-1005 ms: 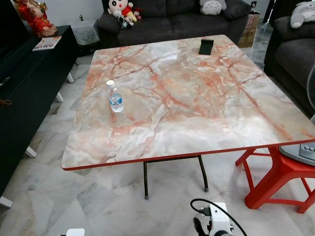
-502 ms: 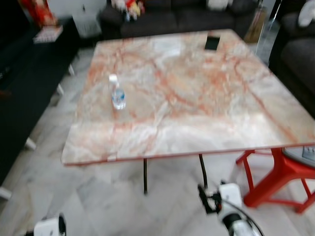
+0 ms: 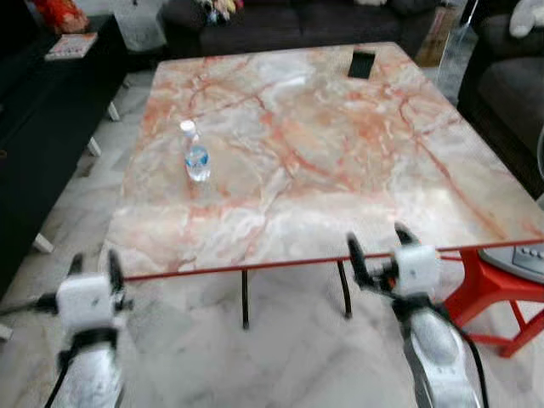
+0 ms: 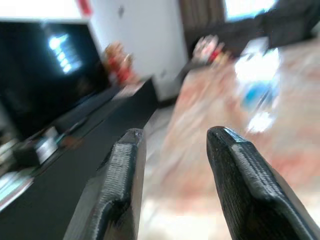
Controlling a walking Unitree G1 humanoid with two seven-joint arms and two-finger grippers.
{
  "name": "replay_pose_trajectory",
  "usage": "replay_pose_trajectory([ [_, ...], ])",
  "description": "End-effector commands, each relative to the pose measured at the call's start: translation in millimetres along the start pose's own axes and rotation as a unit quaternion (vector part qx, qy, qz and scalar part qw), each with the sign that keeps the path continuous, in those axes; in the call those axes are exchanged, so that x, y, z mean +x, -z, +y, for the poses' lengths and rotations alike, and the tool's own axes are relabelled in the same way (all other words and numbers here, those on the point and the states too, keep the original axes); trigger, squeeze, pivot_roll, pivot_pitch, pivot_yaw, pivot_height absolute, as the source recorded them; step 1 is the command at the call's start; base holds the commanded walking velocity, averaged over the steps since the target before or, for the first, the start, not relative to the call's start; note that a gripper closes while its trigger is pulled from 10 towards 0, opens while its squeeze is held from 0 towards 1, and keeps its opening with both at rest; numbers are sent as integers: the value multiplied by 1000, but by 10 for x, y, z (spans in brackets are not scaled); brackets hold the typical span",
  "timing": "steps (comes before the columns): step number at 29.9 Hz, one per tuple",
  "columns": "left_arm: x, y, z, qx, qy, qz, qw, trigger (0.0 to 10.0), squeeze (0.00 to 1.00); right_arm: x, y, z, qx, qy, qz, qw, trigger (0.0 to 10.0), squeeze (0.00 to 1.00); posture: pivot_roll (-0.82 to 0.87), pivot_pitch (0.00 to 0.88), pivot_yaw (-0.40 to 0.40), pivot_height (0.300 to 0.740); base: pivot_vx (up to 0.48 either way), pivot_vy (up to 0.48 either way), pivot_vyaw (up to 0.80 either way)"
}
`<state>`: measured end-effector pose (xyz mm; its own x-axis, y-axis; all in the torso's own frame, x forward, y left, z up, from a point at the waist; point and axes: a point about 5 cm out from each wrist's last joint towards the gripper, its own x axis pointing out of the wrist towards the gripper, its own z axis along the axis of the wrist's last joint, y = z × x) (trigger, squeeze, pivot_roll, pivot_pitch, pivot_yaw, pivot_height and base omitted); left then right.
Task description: Picking trash to rubbish bin
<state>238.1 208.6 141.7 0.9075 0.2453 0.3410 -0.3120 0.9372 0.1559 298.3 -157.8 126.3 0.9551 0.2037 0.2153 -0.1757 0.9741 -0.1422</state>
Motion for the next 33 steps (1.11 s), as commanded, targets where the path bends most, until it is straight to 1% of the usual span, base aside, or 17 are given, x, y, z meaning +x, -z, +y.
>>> replay_pose_trajectory([
  [1, 40, 112, -107, -3, 21, 32, 999, 10000, 0, 81, 61, 54, 33, 6, 24, 999, 10000, 0, 77, 64, 37, 740, 0, 0, 0],
  [3, 141, 115, -210, -13, 46, 35, 998, 10000, 0, 192, 30, 106, 38, 2, 27, 999, 10000, 0, 65, 52, 44, 740, 0, 0, 0],
  [4, 211, 107, -248, -8, 55, 30, 998, 10000, 0, 256, 14, 147, 38, -2, 26, 999, 10000, 0, 64, 48, 47, 740, 0, 0, 0],
  [6, 303, 82, -274, -14, 56, 27, 998, 10000, 0, 331, -18, 204, 42, -8, 25, 999, 10000, 0, 62, 45, 56, 740, 0, 0, 0],
  [7, 492, 60, -332, -20, 56, 21, 998, 10000, 0, 463, -72, 289, 30, -23, 22, 999, 10000, 0, 61, 42, 51, 740, 0, 0, 0],
  [9, 605, 51, -377, -25, 57, 21, 998, 10000, 0, 535, -92, 319, 26, -26, 23, 999, 10000, 0, 62, 32, 53, 740, 0, 0, 0],
  [10, 658, 36, -408, -24, 61, 18, 998, 10000, 0, 561, -104, 321, 32, -22, 22, 999, 10000, 0, 60, 29, 54, 740, 0, 0, 0],
  [11, 751, -4, -462, -27, 69, 11, 997, 10000, 0, 592, -140, 341, 34, -25, 15, 999, 10000, 0, 51, 26, 63, 740, 0, 0, 0],
  [13, 825, -38, -520, -35, 78, 6, 996, 10000, 0, 604, -168, 369, 28, -33, 7, 999, 10000, 0, 37, 27, 71, 740, 0, 0, 0],
  [16, 821, -9, -569, -34, 88, 12, 995, 10000, 0, 613, -154, 346, 33, -20, 9, 999, 10000, 0, 38, 29, 78, 740, 0, 0, 0],
  [20, 754, 62, -610, -37, 98, 22, 994, 10000, 0, 625, -138, 288, 45, 4, 9, 999, 10000, 0, 32, 25, 83, 740, 0, 0, 0],
  [27, 758, 109, -611, -39, 93, 26, 995, 10000, 0, 659, -140, 283, 38, -2, 9, 999, 10000, 0, 41, 22, 61, 740, 0, 0, 0],
  [28, 776, 122, -593, -41, 84, 27, 995, 10000, 0, 688, -156, 300, 38, -10, 9, 999, 10000, 0, 27, 10, 11, 740, 0, 0, 0],
  [30, 825, 155, -553, -56, 59, 34, 996, 10000, 0, 755, -195, 322, 37, -25, 8, 999, 10000, 0, 27, 0, -18, 740, 0, 0, 0],
  [33, 844, 163, -555, -58, 52, 34, 996, 10000, 0, 790, -212, 320, 37, -30, 7, 999, 10000, 0, 33, 0, -34, 740, 0, 0, 0],
])
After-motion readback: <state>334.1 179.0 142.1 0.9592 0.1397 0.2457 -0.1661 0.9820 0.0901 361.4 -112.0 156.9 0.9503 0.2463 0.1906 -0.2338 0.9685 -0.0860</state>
